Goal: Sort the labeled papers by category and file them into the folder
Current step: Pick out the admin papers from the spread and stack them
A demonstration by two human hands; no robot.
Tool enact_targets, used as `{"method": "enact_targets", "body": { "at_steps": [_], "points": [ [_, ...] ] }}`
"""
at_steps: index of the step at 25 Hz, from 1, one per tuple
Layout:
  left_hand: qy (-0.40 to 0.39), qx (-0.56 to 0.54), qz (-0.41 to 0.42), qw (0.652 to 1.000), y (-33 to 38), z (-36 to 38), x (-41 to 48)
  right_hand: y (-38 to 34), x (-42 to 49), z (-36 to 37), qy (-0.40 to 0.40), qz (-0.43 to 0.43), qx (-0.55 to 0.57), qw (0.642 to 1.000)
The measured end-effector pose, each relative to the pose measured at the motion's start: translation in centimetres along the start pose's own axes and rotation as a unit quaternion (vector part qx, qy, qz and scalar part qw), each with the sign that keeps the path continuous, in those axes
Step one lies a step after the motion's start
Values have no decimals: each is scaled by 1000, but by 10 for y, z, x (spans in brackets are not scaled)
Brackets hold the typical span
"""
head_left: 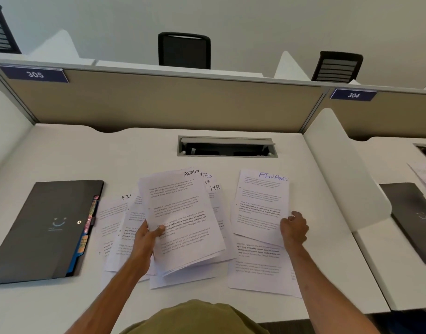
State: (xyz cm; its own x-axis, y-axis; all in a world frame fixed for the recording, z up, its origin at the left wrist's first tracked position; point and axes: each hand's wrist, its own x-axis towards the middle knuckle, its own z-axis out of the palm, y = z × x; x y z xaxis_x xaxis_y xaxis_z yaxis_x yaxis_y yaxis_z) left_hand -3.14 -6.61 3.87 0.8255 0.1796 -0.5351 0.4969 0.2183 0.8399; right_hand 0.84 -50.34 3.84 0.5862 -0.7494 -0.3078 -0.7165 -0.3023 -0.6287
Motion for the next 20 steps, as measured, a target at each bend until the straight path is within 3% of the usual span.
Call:
{"method": "enact_targets", "body": {
  "at_steps": [3,5,8,11,13,15,20],
  "points": [
    [-1,-5,-3,1000,0,0,-2,-5,-11,9,31,-48,-11,998],
    [-5,-1,-1,1000,1,1,-5,-12,-21,17,9,-105,27,994],
    [-28,8,6,1000,3,6,-9,-37,-45,26,-155,-147,93,973],
    [-54,21,21,998,11,10,-13,-73,-83,33,-344,-158,117,918],
    [-68,29,39,996,18,16,-16,-89,-103,46,-416,-150,113,890],
    [-76,49,66,994,29,23,-21,-98,-117,61,-422,-146,143,884],
    [-83,94,154,980,71,38,-23,-123,-138,67,-310,-209,182,909]
  ]
}}
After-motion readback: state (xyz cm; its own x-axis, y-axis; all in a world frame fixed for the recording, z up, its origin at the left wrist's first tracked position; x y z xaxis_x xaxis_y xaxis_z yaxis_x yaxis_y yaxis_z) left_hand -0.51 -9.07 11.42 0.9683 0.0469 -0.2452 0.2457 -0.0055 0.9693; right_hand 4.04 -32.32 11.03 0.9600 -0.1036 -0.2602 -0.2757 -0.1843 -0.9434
